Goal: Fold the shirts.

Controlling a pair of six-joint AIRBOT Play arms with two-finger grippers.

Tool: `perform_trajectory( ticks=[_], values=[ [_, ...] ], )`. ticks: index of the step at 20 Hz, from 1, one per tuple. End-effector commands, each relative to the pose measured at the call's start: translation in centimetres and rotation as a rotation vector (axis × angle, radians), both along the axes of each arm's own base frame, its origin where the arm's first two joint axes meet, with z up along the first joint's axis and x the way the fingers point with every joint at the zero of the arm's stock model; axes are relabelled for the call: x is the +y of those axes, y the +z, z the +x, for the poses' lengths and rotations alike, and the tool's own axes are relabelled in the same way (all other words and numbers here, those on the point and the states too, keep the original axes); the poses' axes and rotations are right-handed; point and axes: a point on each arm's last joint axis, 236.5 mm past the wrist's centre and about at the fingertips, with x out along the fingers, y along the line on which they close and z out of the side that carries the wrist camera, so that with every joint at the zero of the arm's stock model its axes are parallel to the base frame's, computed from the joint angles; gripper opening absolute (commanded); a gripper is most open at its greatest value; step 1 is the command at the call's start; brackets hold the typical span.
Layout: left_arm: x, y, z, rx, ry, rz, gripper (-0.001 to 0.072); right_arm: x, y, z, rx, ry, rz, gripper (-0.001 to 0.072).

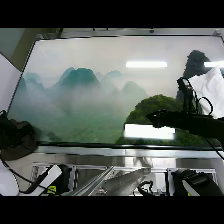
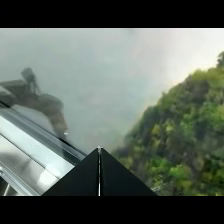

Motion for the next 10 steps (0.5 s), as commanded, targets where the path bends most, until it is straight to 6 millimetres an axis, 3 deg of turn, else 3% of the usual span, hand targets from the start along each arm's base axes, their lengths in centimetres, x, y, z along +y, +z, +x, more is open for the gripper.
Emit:
perform_trajectory(
  ticks=[1, 4, 5, 6, 7, 8, 10],
  values=[
    [2.7, -4.7, -0.6, 0.082, -0.021, 0.000, 0.0703, 0.0, 0.0, 0.0, 0.000, 0.000, 0.000, 0.0019],
    [4.0, -6.8, -1.7, 0.182, -0.028, 0.007, 0.0700, 0.0, 0.0, 0.0, 0.000, 0.000, 0.001, 0.0020],
    [4.5, -6.9, -1.7, 0.202, -0.023, 0.008, 0.0617, 0.0, 0.0, 0.0, 0.000, 0.000, 0.001, 0.0020],
    [4.9, -6.8, -1.6, 0.216, -0.021, 0.004, 0.0416, 0.0, 0.0, 0.0, 0.000, 0.001, 0.001, 0.0020],
    [5.2, -6.5, -1.3, 0.228, -0.013, -0.005, 0.0154, 0.0, 0.0, 0.0, 0.000, 0.001, 0.000, 0.0020],
    [5.5, -6.1, -1.0, 0.232, -0.005, -0.010, 0.0021, 0.0, 0.0, 0.0, 0.000, 0.000, 0.001, 0.0020],
    [5.3, -4.8, 0.3, 0.198, 0.018, -0.038, 0.0020, 0.0, 0.0, 0.0, 0.000, 0.001, 0.000, 0.0020]
  ],
)
